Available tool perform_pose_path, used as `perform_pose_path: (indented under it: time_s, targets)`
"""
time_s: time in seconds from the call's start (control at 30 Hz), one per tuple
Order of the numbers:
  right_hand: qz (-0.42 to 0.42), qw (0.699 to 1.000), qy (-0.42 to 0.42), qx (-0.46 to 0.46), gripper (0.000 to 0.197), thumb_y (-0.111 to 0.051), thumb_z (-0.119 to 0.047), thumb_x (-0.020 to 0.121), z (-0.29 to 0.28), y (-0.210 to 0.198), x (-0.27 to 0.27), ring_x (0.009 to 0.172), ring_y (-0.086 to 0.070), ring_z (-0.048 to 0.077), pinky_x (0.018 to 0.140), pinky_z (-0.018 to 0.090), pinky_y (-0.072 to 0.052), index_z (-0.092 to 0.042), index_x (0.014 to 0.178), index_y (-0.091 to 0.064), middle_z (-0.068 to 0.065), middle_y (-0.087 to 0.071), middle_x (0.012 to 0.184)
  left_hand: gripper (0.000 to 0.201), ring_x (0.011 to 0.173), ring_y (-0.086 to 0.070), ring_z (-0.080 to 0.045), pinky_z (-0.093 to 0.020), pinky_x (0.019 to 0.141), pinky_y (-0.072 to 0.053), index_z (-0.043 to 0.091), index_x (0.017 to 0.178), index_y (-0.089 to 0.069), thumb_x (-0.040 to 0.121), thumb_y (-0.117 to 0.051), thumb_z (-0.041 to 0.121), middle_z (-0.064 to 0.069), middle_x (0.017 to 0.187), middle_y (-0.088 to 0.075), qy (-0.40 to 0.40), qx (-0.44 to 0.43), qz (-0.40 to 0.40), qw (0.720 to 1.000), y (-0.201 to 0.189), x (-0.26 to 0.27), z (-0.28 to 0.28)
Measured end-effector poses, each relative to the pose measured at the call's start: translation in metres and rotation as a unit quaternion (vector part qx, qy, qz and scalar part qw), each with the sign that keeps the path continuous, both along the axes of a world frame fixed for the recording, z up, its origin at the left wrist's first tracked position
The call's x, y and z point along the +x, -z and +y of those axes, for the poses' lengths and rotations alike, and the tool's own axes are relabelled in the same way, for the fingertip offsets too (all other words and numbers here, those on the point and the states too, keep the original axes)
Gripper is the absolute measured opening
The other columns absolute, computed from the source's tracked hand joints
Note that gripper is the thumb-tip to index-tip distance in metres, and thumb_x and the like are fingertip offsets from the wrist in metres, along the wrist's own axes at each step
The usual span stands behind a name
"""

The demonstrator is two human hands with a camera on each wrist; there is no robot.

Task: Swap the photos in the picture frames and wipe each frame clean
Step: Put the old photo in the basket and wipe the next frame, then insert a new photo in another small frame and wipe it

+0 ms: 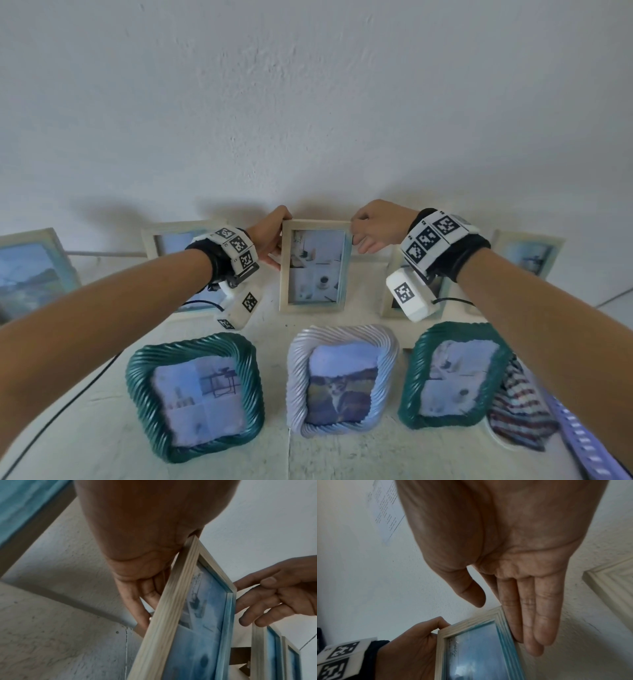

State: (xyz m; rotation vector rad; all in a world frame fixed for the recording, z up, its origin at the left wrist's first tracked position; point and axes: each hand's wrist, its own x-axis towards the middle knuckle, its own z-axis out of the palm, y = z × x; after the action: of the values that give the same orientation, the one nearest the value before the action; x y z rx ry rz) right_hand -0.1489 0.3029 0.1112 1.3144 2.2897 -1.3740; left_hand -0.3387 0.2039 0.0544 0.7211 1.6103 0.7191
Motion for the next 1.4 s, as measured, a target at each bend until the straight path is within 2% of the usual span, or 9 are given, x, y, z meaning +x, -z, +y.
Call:
perform_pose_path:
  time_s: [0.1, 0.17, 0.27, 0.4, 0.6, 0.83, 1.03, 1.2, 1.4]
  targets:
    - [-0.007, 1.000, 0.001, 0.030, 0.025, -0.042, -0.007, 0.090, 0.003, 0.004, 0.002, 0.063, -0.048, 0.019, 0.060, 0.027, -0.042, 0.007, 0.072, -0.052, 0.030, -0.047, 0.070, 0.046, 0.079, -0.062, -0.028, -0.039, 0.078, -0.050, 0.012, 0.092, -0.055, 0.091, -0.022, 0.044, -0.013, 0.089, -0.064, -0.002, 0.000, -0.012, 1.000, 0.003, -0.002, 0.000]
    - [-0.004, 0.999, -0.007, 0.053, 0.025, -0.043, -0.011, 0.092, 0.003, 0.005, 0.004, 0.072, -0.059, 0.019, 0.073, 0.030, -0.052, 0.006, 0.090, -0.061, 0.022, -0.064, 0.089, 0.049, 0.084, -0.061, -0.029, -0.041, 0.082, -0.051, 0.012, 0.093, -0.057, 0.093, -0.022, 0.046, -0.014, 0.093, -0.064, -0.002, 0.001, -0.007, 1.000, 0.005, -0.003, -0.001]
    - [-0.014, 0.997, -0.019, 0.071, 0.015, -0.046, -0.015, 0.093, 0.003, 0.000, 0.005, 0.074, -0.062, 0.020, 0.079, 0.031, -0.052, -0.006, 0.094, -0.059, 0.015, -0.065, 0.097, 0.060, 0.102, -0.060, -0.029, -0.045, 0.092, -0.048, 0.015, 0.113, -0.057, 0.097, -0.021, 0.060, -0.017, 0.110, -0.065, 0.018, 0.001, 0.040, 0.999, 0.000, -0.006, -0.004]
    - [-0.053, 0.971, -0.067, 0.222, 0.050, -0.047, -0.027, 0.097, 0.002, -0.021, 0.001, 0.101, -0.065, 0.027, 0.094, 0.036, -0.049, -0.006, 0.141, -0.041, 0.013, -0.059, 0.126, 0.057, 0.110, -0.060, -0.026, -0.044, 0.097, -0.048, 0.015, 0.134, -0.045, 0.098, -0.035, 0.057, -0.015, 0.127, -0.059, 0.048, 0.051, 0.134, 0.989, -0.033, -0.013, -0.012]
    - [0.063, 0.922, -0.107, 0.366, 0.025, -0.050, -0.023, 0.094, -0.028, -0.056, -0.044, 0.090, -0.053, 0.017, 0.079, 0.026, -0.041, -0.011, 0.109, -0.066, 0.003, -0.063, 0.103, 0.038, 0.103, -0.066, -0.020, -0.033, 0.086, -0.052, 0.017, 0.129, -0.053, 0.099, -0.049, 0.039, -0.006, 0.120, -0.064, 0.031, 0.177, 0.193, 0.965, -0.106, -0.040, -0.046]
    - [-0.006, 0.891, -0.285, 0.354, 0.041, -0.054, -0.034, 0.094, -0.067, -0.027, -0.133, 0.113, -0.053, 0.024, 0.092, 0.031, -0.042, -0.014, 0.130, -0.053, 0.006, -0.055, 0.126, 0.043, 0.121, -0.052, -0.024, -0.036, 0.099, -0.041, 0.023, 0.133, -0.051, 0.092, -0.060, 0.033, -0.005, 0.136, -0.053, 0.066, 0.048, 0.520, 0.850, -0.090, -0.107, -0.108]
    - [-0.074, 0.889, -0.310, 0.329, 0.034, -0.058, -0.030, 0.092, -0.080, -0.006, -0.172, 0.084, -0.066, 0.028, 0.081, 0.038, -0.055, -0.001, 0.110, -0.066, 0.014, -0.070, 0.105, 0.029, 0.101, -0.064, -0.022, -0.034, 0.090, -0.048, 0.018, 0.123, -0.058, 0.094, -0.058, 0.021, -0.007, 0.110, -0.069, 0.026, -0.003, 0.448, 0.894, -0.044, -0.135, -0.140]
    - [-0.077, 0.897, -0.292, 0.323, 0.025, -0.051, -0.022, 0.097, -0.088, -0.001, -0.177, 0.080, -0.063, 0.027, 0.051, 0.024, -0.037, 0.000, 0.090, -0.061, 0.018, -0.069, 0.110, 0.011, 0.086, -0.067, -0.022, -0.033, 0.074, -0.054, 0.016, 0.108, -0.057, 0.097, -0.054, 0.018, -0.011, 0.097, -0.068, -0.043, 0.084, 0.344, 0.934, -0.035, -0.133, -0.154]
    - [0.110, 0.953, -0.170, 0.224, 0.026, -0.055, -0.023, 0.095, -0.087, -0.047, -0.131, 0.085, -0.071, 0.026, 0.077, 0.042, -0.059, 0.000, 0.106, -0.061, 0.015, -0.070, 0.099, 0.024, 0.086, -0.063, -0.021, -0.040, 0.081, -0.053, 0.010, 0.120, -0.053, 0.098, -0.052, 0.018, -0.014, 0.099, -0.065, -0.080, 0.201, 0.351, 0.911, -0.088, -0.107, -0.163]
